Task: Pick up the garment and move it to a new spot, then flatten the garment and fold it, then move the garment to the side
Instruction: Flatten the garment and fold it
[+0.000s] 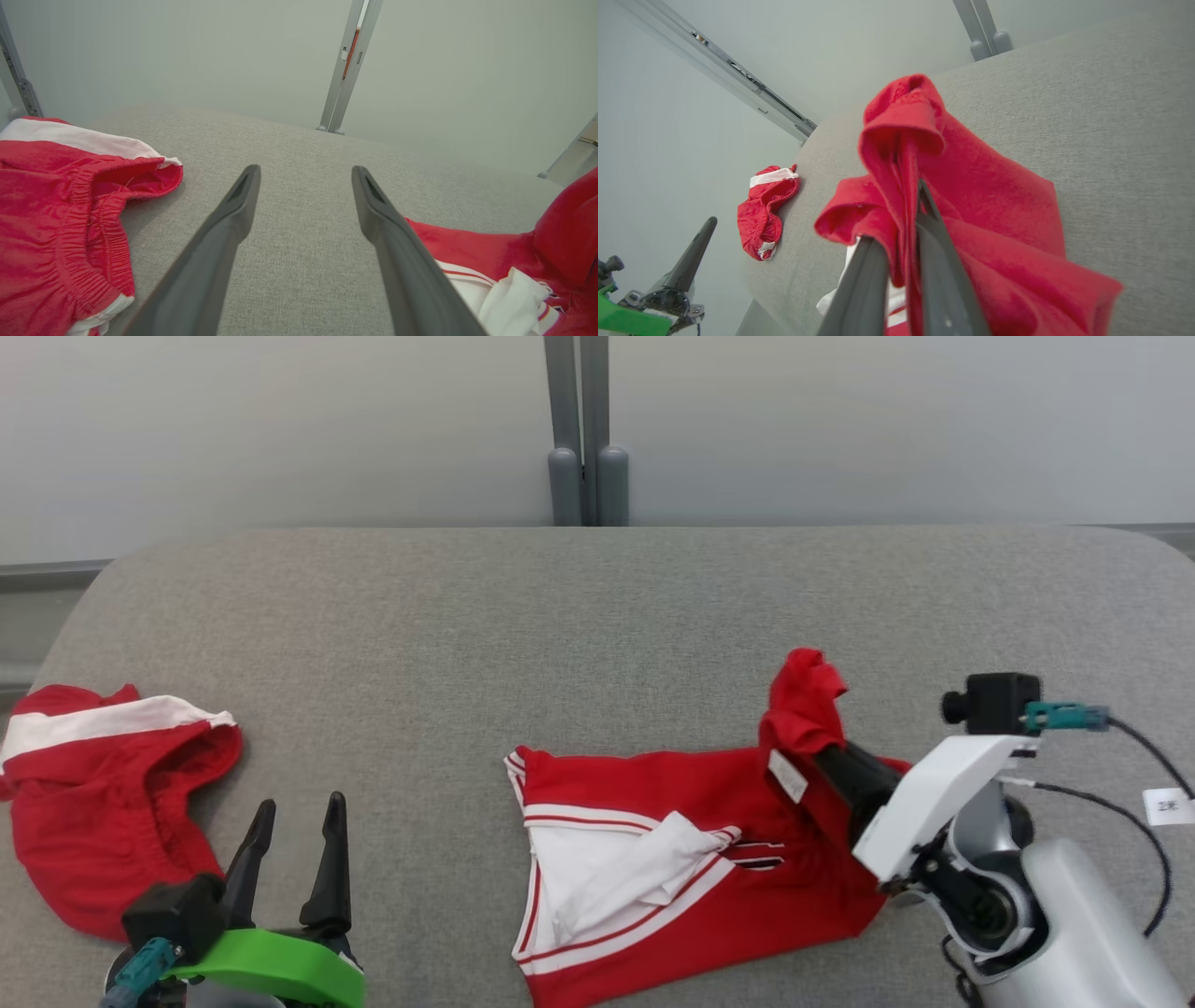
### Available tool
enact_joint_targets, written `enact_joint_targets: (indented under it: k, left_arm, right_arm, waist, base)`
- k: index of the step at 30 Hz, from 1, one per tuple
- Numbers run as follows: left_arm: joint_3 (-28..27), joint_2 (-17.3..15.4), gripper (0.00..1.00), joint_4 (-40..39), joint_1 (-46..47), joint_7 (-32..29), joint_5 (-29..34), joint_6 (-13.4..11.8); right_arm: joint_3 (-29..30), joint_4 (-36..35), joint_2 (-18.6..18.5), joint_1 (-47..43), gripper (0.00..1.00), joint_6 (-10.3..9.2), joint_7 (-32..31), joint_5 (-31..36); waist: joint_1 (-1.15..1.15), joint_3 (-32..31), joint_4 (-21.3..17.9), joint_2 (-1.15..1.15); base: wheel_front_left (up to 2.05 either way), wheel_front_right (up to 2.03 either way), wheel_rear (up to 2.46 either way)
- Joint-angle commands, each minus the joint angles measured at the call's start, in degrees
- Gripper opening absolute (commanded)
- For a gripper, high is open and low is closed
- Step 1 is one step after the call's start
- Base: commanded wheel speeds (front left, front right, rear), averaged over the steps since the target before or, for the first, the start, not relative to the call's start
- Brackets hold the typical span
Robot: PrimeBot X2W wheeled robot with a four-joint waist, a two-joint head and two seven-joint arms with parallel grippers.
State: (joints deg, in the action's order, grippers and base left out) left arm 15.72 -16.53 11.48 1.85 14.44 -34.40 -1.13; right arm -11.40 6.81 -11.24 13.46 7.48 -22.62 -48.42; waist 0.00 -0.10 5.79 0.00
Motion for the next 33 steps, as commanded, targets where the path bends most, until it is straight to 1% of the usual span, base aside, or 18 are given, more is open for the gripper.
enact_joint_targets:
  k: [1, 4, 8, 12, 18, 19, 20, 21, 22, 25, 28, 30, 33]
  left_arm:
    - [0.14, 0.16, 1.0, 0.25, 0.79, -0.13, 0.22, 0.07]
    - [0.6, 0.3, 1.0, 0.93, 1.45, -0.42, 0.23, 0.46]
    - [1.2, 0.53, 1.0, 1.76, 1.89, -0.65, 0.23, 0.69]
    - [1.62, 0.81, 1.0, 2.58, 2.86, -0.54, 0.16, 1.07]
    - [1.81, 1.07, 1.0, 3.87, 3.28, -0.29, -0.06, 1.45]
    - [1.75, 1.09, 1.0, 4.04, 3.34, -0.32, -0.1, 1.46]
    - [1.69, 1.1, 1.0, 4.25, 3.33, -0.25, -0.15, 1.46]
    - [1.71, 1.09, 1.0, 4.4, 3.32, -0.25, -0.19, 1.53]
    - [1.74, 1.1, 1.0, 4.53, 3.31, -0.19, -0.2, 1.48]
    - [1.57, 1.12, 1.0, 4.7, 3.14, -0.07, -0.23, 1.4]
    - [1.36, 1.15, 1.0, 4.69, 2.49, 0.15, -0.26, 1.22]
    - [1.18, 1.15, 1.0, 4.43, 1.95, 0.27, -0.3, 1.06]
    - [0.96, 1.33, 1.0, 3.93, 1.52, 0.29, -0.15, 0.73]
  right_arm:
    - [-0.62, -0.36, 1.39, -0.93, 0.0, 0.02, 0.3, 0.41]
    - [-2.15, 1.01, 5.07, -1.34, 0.0, 0.02, 1.28, 1.51]
    - [-4.42, 5.6, 7.41, 0.21, 0.0, 0.02, 3.01, 3.0]
    - [-6.14, 11.31, 8.09, 1.95, 0.0, 0.03, 5.17, 2.7]
    - [-10.8, 19.56, 8.29, 4.61, 0.0, 0.03, 7.25, -0.21]
    - [-11.73, 20.26, 8.32, 5.07, 0.27, 0.03, 7.61, -0.89]
    - [-12.72, 21.13, 8.27, 5.61, 0.48, 0.02, 8.23, -1.56]
    - [-13.76, 21.44, 8.28, 5.97, 0.97, 0.03, 8.67, -2.14]
    - [-14.77, 21.59, 8.3, 6.29, 1.0, 0.03, 9.51, -3.14]
    - [-16.49, 20.84, 8.24, 7.34, 1.0, 0.02, 11.94, -4.29]
    - [-16.63, 18.7, 7.87, 7.85, 1.0, 0.02, 13.86, -4.66]
    - [-15.69, 16.21, 6.21, 8.07, 1.0, 0.01, 15.3, -5.12]
    - [-13.81, 12.28, 2.65, 8.33, 1.0, 0.02, 17.76, -3.43]
  waist:
    - [0.0, 0.16, 2.14, 0.0]
    - [0.0, 0.66, 4.88, 0.0]
    - [0.0, 1.36, 8.07, 0.0]
    - [0.0, 2.03, 10.72, 0.0]
    - [0.0, 2.29, 11.94, 0.0]
    - [0.0, 2.29, 11.9, 0.0]
    - [0.0, 2.25, 11.76, 0.0]
    - [0.0, 2.19, 11.57, 0.0]
    - [0.0, 2.04, 11.22, 0.0]
    - [0.0, 1.38, 9.83, 0.0]
    - [0.0, 0.51, 8.42, 0.0]
    - [0.0, 0.12, 7.46, 0.0]
    - [0.0, 0.01, 6.49, 0.0]
  base:
    - [0.0, 0.0, 0.0]
    - [0.0, 0.0, 0.0]
    - [0.0, 0.0, 0.0]
    - [0.0, 0.0, 0.0]
    - [0.0, 0.0, 0.0]
    - [0.0, 0.0, 0.0]
    - [0.0, 0.0, 0.0]
    - [0.0, 0.0, 0.0]
    - [0.0, 0.0, 0.0]
    - [0.0, 0.0, 0.0]
    - [0.0, 0.0, 0.0]
    - [0.0, 0.0, 0.0]
    - [0.0, 0.0, 0.0]
